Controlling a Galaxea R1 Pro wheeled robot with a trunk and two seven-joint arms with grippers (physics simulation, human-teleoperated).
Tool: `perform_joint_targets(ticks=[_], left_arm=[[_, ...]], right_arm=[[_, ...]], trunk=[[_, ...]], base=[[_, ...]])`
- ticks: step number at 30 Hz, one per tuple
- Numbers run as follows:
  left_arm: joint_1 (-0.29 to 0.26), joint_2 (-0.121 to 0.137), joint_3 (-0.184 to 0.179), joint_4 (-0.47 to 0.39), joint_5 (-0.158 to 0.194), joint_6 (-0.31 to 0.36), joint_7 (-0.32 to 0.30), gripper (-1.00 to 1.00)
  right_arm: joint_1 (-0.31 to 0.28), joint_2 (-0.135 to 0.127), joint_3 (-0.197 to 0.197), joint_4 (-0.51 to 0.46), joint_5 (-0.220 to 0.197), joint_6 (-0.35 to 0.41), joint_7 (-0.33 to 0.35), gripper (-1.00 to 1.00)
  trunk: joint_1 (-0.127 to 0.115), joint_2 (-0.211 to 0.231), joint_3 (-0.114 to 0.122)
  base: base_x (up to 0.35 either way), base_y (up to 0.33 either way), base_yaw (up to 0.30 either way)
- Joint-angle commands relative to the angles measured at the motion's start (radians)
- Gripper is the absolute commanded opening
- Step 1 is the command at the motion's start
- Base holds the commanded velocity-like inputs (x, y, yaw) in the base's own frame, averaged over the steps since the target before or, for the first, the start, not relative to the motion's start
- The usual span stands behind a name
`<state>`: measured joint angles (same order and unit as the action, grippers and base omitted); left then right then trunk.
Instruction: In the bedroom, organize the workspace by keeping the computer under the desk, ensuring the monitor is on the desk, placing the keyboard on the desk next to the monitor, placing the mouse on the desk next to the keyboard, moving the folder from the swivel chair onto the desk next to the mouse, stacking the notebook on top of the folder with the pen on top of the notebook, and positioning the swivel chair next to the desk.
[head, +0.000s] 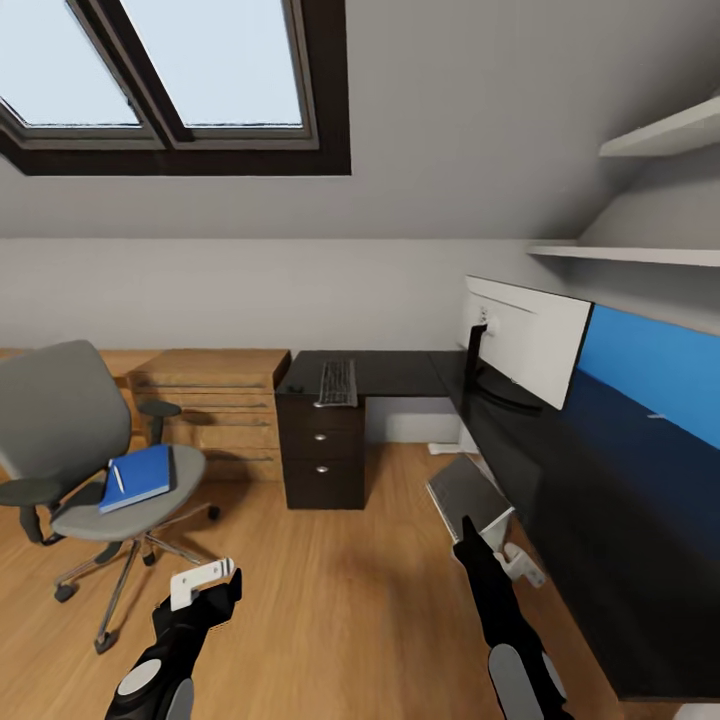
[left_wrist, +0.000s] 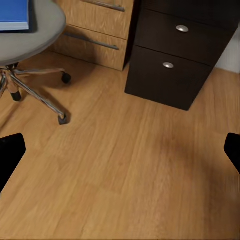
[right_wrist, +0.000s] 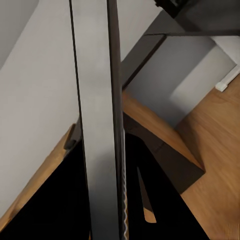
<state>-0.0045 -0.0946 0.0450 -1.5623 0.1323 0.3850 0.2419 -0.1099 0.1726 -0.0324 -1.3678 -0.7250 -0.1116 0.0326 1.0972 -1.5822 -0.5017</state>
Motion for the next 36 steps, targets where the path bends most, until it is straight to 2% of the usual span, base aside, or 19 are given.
perform_joint_targets(ticks=[1,20,29,36], left_arm=[[-0.001,0.000,0.000,-0.001,0.010,0.004,0.005,1.00],[0.000,-0.001,0.000,0.005,0.009,0.003,0.005,1.00],[-0.001,-0.002,-0.001,0.005,0.008,0.003,0.006,1.00],[0.000,-0.002,-0.018,0.005,0.008,0.003,0.008,1.00]], right_arm=[[-0.001,0.001,-0.001,0.000,-0.011,-0.002,0.002,-1.00],[-0.001,0.000,-0.001,-0.001,-0.010,-0.002,0.002,-1.00],[-0.001,-0.001,-0.003,-0.003,-0.009,-0.002,0.002,-1.00],[-0.001,-0.001,-0.005,-0.004,-0.010,0.000,0.001,-1.00]], trunk=[[-0.004,0.007,0.002],[-0.076,0.140,0.062],[-0.111,0.203,0.090],[-0.138,0.252,0.112]], base=[[0.242,0.221,-0.033],[0.247,0.214,-0.003],[0.199,0.073,0.000],[0.233,0.008,0.000]])
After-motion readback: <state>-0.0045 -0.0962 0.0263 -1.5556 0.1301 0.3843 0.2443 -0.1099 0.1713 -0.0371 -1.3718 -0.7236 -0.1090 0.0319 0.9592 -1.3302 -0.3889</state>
